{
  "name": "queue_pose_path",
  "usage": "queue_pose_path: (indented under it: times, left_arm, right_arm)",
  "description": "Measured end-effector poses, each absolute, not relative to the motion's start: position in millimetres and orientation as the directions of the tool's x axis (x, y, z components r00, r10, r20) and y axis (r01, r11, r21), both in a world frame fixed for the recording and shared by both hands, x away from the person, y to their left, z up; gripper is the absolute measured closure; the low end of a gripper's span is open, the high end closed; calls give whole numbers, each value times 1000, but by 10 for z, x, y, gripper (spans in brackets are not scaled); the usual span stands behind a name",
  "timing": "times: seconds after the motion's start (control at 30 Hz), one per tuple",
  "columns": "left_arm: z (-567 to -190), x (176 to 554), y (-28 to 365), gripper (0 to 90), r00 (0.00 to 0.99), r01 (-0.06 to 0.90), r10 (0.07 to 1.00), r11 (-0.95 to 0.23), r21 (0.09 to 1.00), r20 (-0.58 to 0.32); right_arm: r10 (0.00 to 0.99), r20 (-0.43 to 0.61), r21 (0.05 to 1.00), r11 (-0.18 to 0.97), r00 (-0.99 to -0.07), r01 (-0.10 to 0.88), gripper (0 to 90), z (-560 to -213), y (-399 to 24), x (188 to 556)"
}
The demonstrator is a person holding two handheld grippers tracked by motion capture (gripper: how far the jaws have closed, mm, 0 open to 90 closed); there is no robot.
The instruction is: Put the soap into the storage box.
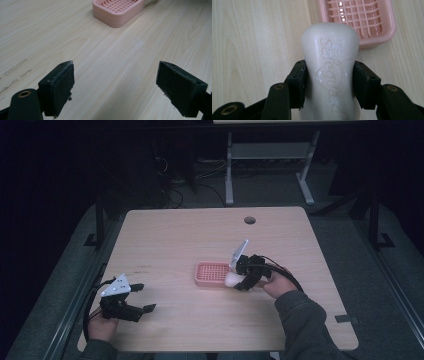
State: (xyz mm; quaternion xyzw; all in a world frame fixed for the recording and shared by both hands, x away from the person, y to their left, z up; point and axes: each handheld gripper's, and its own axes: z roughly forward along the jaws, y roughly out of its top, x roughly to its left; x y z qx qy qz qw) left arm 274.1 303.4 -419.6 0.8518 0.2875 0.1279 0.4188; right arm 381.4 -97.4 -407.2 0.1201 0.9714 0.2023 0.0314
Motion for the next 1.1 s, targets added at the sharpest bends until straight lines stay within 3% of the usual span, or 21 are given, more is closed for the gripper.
queue_pose_path:
  times: [1.1]
  left_arm:
    - [-4193, 2751, 3045, 148, 803, 380, 596, -484, 788, -21]
  right_arm:
    - [192, -16, 418, 893, -981, 167, 488, -3939, -571, 4054]
